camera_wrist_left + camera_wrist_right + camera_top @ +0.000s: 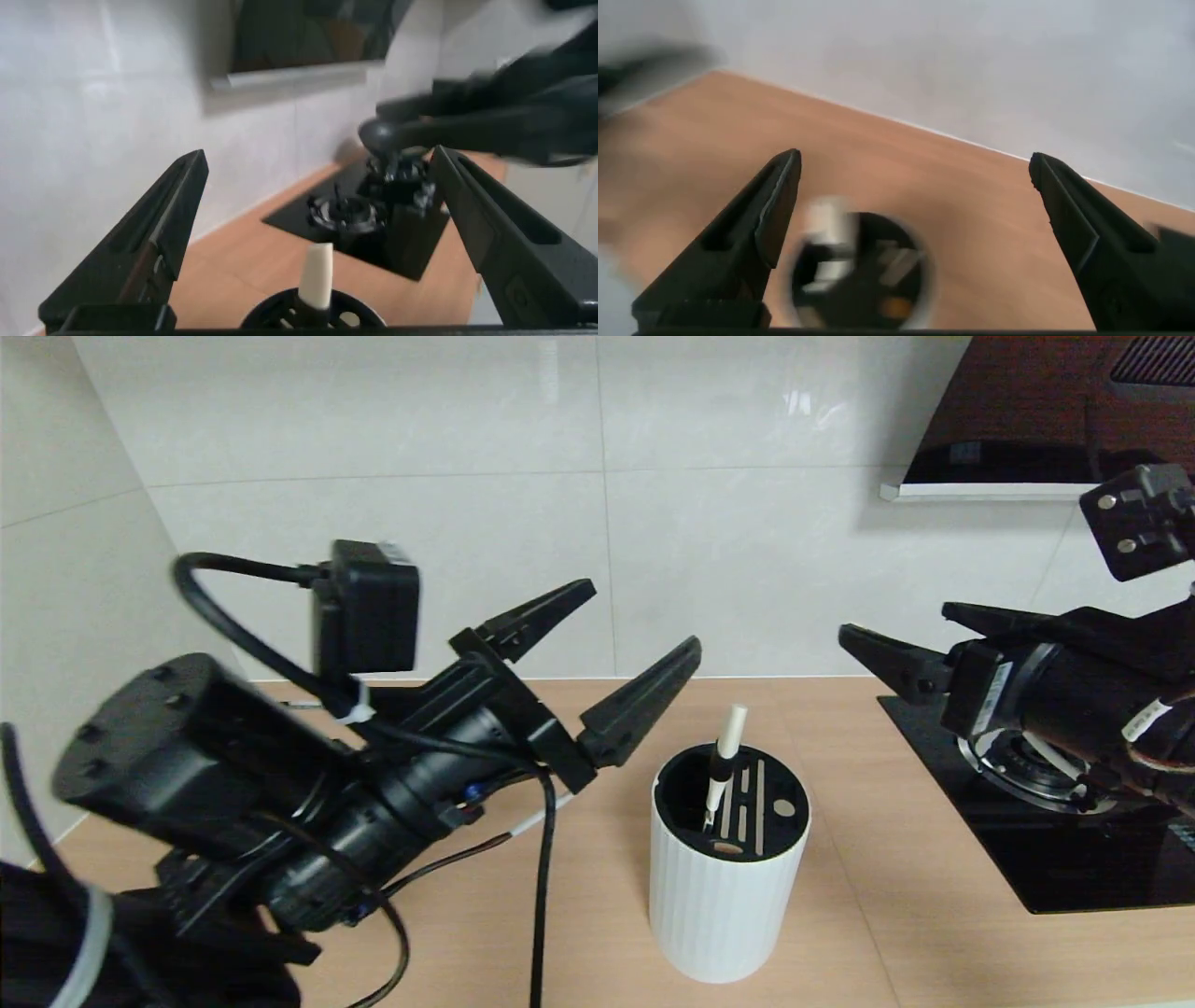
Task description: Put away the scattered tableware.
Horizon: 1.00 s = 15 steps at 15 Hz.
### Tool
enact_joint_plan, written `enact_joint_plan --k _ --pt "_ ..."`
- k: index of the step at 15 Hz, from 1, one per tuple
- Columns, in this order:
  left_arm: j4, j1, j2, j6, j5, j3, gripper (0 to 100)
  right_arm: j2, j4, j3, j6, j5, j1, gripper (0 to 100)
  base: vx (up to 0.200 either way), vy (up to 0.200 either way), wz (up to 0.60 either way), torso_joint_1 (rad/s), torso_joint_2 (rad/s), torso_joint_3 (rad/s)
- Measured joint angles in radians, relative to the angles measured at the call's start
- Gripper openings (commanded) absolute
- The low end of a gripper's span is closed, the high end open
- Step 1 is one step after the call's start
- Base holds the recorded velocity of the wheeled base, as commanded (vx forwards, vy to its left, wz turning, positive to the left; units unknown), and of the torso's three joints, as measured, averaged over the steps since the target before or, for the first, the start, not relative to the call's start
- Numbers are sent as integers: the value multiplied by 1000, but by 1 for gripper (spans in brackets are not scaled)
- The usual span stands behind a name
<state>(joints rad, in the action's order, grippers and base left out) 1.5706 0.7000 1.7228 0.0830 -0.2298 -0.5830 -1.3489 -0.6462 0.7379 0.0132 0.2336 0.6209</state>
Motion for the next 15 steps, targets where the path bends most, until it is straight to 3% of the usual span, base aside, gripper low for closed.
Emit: enact_joint_plan --k 3,6,9,12,15 --pt "0 -50 -179 4 40 177 100 101 -18 -154 -23 -5 -135 100 0 0 0 0 0 0" --pt "-4 -162 -367 37 51 343 100 269 -23 -273 -58 -31 -310 100 0 0 0 0 0 0" --pt "-94 -275 -571 54 61 488 100 472 21 -345 -89 -95 -435 100 0 0 0 0 0 0" --pt "-322 -373 -828 71 57 533 100 701 254 -362 -93 -109 -470 100 0 0 0 0 0 0" --pt "-694 -455 -1127 79 36 510 100 907 455 -359 -86 -114 -486 100 0 0 0 0 0 0"
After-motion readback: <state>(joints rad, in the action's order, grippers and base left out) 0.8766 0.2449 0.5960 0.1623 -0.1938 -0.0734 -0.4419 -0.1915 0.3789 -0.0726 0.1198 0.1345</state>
